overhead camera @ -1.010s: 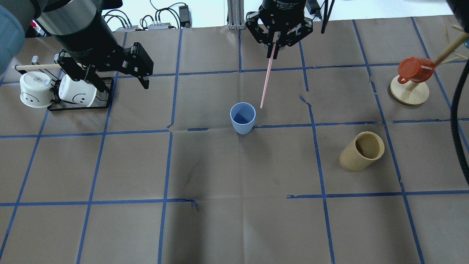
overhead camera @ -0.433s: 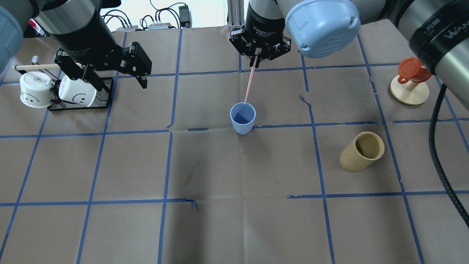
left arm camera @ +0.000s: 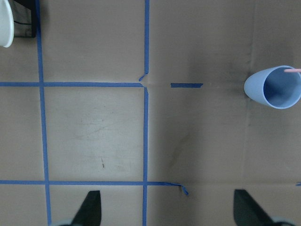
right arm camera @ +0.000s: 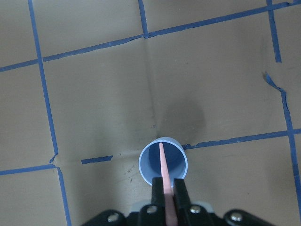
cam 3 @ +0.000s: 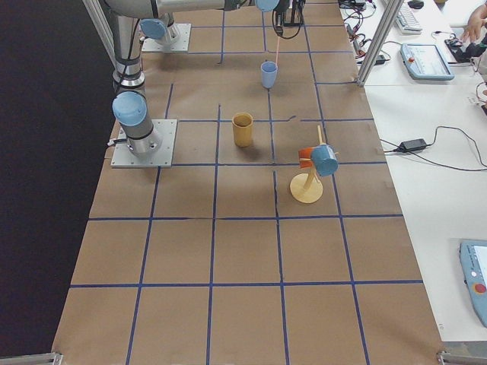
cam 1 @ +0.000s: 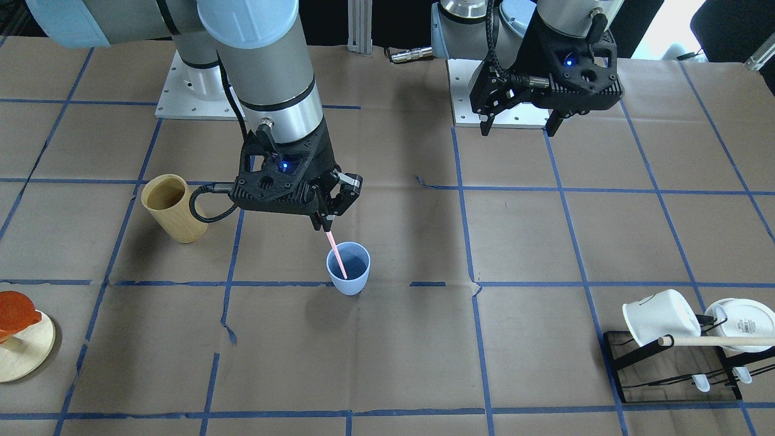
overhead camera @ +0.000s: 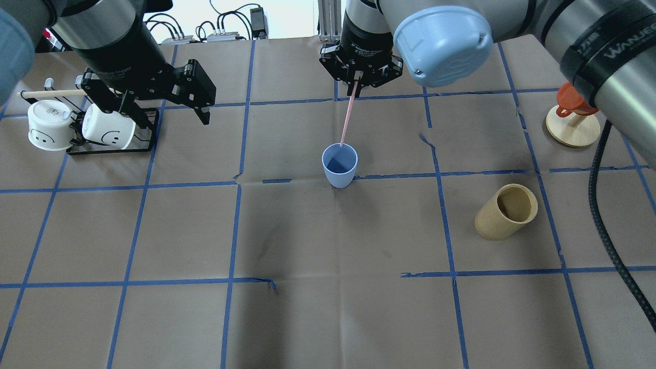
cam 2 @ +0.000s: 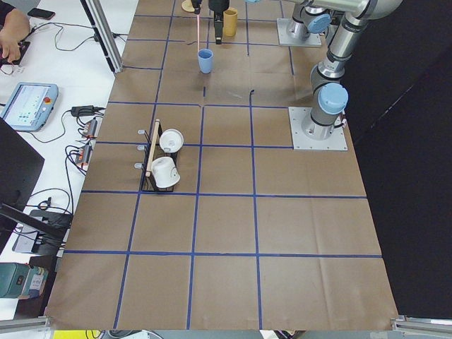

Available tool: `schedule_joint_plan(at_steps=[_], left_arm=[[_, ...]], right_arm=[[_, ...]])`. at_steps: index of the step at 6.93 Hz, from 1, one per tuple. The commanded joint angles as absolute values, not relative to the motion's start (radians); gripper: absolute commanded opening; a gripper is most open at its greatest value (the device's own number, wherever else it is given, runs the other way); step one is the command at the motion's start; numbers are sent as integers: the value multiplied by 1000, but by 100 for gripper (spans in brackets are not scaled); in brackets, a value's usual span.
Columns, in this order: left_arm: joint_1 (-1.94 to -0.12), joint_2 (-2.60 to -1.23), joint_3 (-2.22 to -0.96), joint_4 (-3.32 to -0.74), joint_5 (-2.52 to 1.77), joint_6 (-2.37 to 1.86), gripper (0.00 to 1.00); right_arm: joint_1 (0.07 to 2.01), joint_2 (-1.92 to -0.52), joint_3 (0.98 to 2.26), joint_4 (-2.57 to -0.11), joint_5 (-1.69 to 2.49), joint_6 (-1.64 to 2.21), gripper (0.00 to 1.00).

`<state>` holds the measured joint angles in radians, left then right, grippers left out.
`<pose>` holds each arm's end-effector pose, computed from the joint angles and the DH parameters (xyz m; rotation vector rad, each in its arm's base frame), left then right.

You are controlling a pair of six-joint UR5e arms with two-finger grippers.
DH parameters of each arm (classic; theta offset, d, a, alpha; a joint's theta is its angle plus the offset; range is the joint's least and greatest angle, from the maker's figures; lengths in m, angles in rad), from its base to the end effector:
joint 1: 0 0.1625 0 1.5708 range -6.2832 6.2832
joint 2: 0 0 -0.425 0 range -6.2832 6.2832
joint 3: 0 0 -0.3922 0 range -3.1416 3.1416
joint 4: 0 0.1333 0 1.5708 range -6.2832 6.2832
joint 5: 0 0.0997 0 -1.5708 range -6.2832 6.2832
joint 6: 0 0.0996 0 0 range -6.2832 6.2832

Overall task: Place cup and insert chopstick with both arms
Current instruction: 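Move the pink chopstick over the blue cup with the right gripper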

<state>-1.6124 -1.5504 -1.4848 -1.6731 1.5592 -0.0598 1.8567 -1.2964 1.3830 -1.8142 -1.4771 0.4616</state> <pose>-0.1544 -0.4754 0.5299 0.0284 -3.1297 0.0055 0.3116 -0.5545 0.4553 0.2516 2.9821 -0.1677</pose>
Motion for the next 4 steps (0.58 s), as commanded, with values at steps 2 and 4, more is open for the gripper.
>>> schedule_joint_plan(at_steps=[2, 4], left_arm=[[-1608, -1533, -1508, -1672, 1543, -60, 100], [-1608, -1520, -1512, -1674, 1549, -60, 100]], right_arm=[[1870, -1289, 1442, -1864, -1479, 471, 7], [1870, -1279, 1456, -1876, -1486, 489, 21]])
